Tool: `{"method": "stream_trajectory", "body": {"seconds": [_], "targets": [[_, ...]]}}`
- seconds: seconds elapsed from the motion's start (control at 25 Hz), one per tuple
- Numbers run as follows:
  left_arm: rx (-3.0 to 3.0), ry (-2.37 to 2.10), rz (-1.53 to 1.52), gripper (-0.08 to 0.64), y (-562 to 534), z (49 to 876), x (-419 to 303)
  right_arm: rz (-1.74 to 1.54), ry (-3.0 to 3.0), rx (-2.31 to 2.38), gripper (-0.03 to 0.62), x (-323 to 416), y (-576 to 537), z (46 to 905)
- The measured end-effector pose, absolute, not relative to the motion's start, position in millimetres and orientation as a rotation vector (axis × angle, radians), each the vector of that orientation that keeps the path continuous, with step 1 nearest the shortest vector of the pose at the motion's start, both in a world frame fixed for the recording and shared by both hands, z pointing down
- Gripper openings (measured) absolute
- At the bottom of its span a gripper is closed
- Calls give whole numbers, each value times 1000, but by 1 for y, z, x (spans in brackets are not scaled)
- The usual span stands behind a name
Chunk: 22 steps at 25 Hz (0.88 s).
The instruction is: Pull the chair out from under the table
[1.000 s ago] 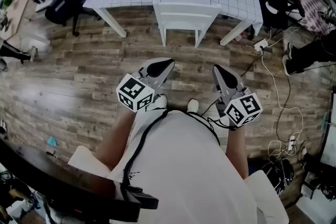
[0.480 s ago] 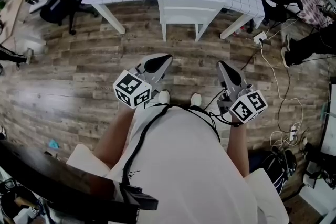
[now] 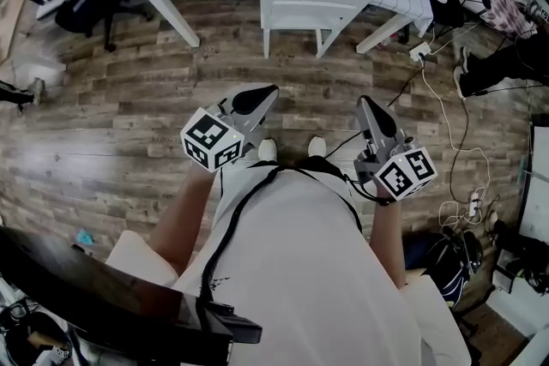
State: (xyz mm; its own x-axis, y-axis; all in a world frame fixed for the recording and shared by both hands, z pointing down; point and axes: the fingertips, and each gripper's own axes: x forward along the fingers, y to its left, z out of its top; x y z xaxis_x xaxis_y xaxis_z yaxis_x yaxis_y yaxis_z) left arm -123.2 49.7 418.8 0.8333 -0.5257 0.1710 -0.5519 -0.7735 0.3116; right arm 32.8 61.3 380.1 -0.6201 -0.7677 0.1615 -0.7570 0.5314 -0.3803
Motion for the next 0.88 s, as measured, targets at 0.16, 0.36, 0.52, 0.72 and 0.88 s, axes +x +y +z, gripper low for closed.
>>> {"method": "stream_trajectory", "body": {"seconds": [0.16, 0.36, 0.52, 0.72, 0.88], "targets": [[2662, -804, 82, 8, 52, 418, -125, -649, 2749, -1350, 8, 27, 64, 377], [2668, -818, 106, 8, 55, 420, -124, -672, 2730, -1329, 8, 29, 61, 379], [2653, -849, 114, 8, 55, 423, -128, -667, 2735, -1307, 8, 30, 55, 382], [2635, -903, 153, 8, 39, 427, -129, -622, 2827, -1280, 8, 26, 35, 387], [2622, -942, 173, 8, 16, 430, -121, -611, 2859, -1258, 8, 32, 10, 390]]}}
